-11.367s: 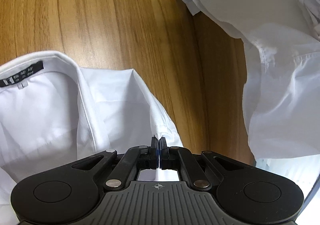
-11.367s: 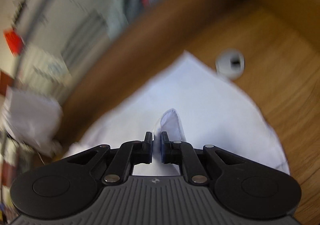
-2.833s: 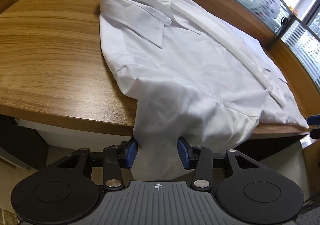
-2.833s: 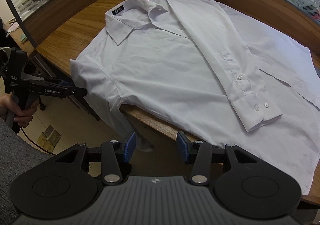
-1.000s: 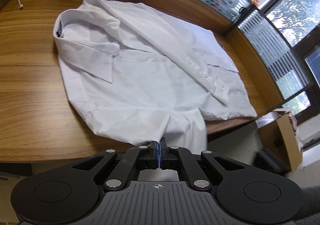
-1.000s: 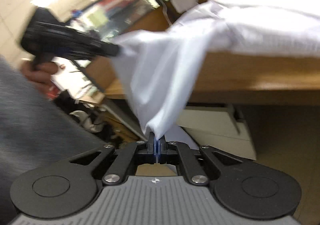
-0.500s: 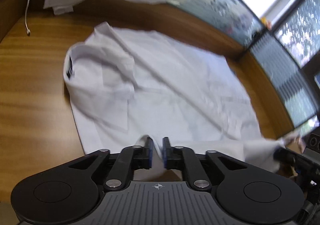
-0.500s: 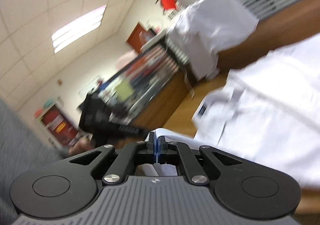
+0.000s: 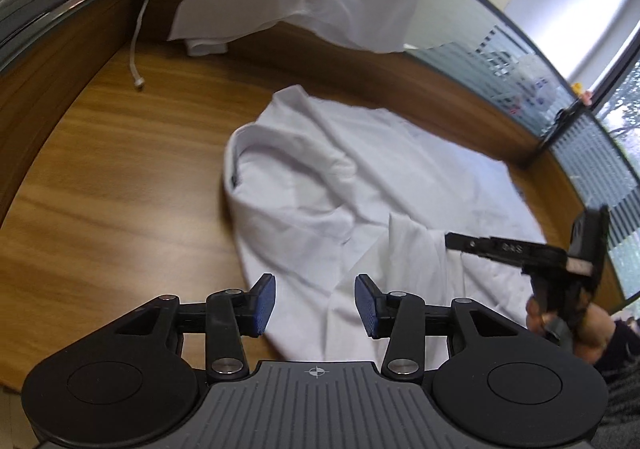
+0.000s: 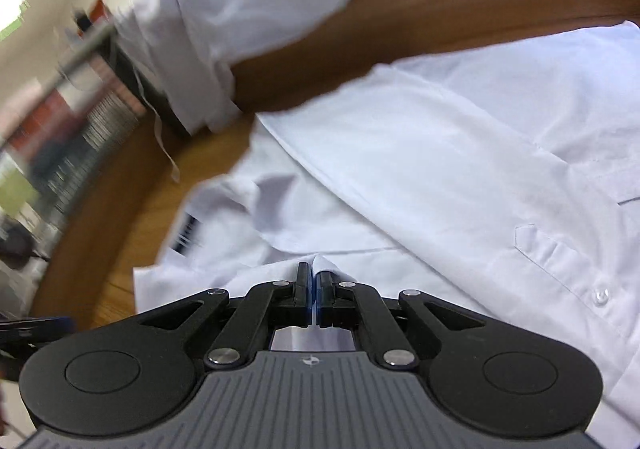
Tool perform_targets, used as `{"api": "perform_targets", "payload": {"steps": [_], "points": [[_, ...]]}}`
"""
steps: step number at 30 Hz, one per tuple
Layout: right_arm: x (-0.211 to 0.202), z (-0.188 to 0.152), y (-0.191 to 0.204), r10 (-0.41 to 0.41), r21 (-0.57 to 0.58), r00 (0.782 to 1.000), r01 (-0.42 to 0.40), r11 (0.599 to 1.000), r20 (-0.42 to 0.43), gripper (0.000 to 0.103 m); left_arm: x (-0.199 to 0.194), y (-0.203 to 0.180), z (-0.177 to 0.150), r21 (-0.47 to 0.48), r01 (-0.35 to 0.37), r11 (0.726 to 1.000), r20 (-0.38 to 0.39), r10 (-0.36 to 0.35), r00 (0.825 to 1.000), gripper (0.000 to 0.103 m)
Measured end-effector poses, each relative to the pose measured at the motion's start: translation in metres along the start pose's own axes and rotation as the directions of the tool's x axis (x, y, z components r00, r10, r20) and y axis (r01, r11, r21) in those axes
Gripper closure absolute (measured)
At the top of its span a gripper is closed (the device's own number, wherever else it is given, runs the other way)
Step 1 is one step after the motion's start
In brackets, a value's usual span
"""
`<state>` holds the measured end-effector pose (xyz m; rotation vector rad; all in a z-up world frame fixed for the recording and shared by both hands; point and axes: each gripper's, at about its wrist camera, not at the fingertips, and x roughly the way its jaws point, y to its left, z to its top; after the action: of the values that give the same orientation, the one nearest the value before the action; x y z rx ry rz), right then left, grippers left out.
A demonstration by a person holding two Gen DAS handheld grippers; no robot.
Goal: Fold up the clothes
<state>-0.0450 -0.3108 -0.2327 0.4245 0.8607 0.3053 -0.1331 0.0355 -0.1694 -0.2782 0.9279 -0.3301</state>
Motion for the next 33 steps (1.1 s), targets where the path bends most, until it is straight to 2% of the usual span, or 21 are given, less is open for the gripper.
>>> {"api": "perform_targets", "payload": {"steps": [2,4,6,8,13,18,22,26,28,29,30,33], "points": [[0.010,-0.003,0.002,-0.028,-0.041,0.999,0.027,0.999,-0.028,0.098,-0.001,0.002,-0.007,0.008,-0.020,1.000,-0.008,0.020,1.000,0.057],[0.005,-0.005,0.004,-0.033,-0.062,0.999,0.030,0.998,-0.035,0.087,-0.003,0.000,-0.013,0.027,-0.030,0.999,-0.016,0.030,0.999,0.057],[-0.015,-0.013,0.005,-0.041,-0.101,0.999,0.039,0.994,-0.010,0.049,-0.002,-0.003,-0.019,0.048,-0.026,0.999,-0.024,0.027,0.999,0.057],[-0.033,-0.015,0.015,-0.048,-0.153,0.998,0.052,0.987,0.029,0.036,-0.001,-0.006,-0.023,0.071,-0.016,0.997,-0.032,0.019,0.999,0.057],[-0.080,-0.034,0.026,-0.017,-0.213,0.999,0.022,0.977,0.027,0.035,0.006,-0.019,-0.032,0.130,0.038,0.991,-0.058,-0.030,0.998,0.057],[-0.113,-0.085,0.023,0.016,-0.224,0.999,-0.024,0.974,-0.035,0.037,0.014,-0.032,-0.044,0.187,0.085,0.979,-0.095,-0.068,0.993,0.056],[-0.112,-0.124,0.017,0.032,-0.181,0.996,-0.048,0.982,-0.088,0.042,0.015,-0.039,-0.051,0.220,0.107,0.970,-0.113,-0.084,0.990,0.056],[-0.097,-0.154,0.011,0.019,-0.157,0.991,-0.040,0.987,-0.135,0.044,0.013,-0.040,-0.054,0.247,0.098,0.964,-0.114,-0.071,0.991,0.056],[-0.087,-0.163,0.007,0.015,-0.146,0.987,-0.038,0.989,-0.157,0.051,0.012,-0.038,-0.054,0.256,0.088,0.963,-0.112,-0.061,0.992,0.056],[-0.083,-0.165,0.006,0.019,-0.145,0.986,-0.043,0.989,-0.165,0.060,0.011,-0.037,-0.054,0.259,0.081,0.962,-0.110,-0.054,0.992,0.056],[-0.080,-0.166,0.005,0.025,-0.143,0.985,-0.050,0.988,-0.172,0.064,0.010,-0.036,-0.054,0.262,0.075,0.962,-0.108,-0.048,0.993,0.056],[-0.072,-0.164,0.007,0.049,-0.137,0.981,-0.075,0.988,-0.188,0.066,0.006,-0.030,-0.053,0.255,0.059,0.965,-0.098,-0.034,0.995,0.056]]}}
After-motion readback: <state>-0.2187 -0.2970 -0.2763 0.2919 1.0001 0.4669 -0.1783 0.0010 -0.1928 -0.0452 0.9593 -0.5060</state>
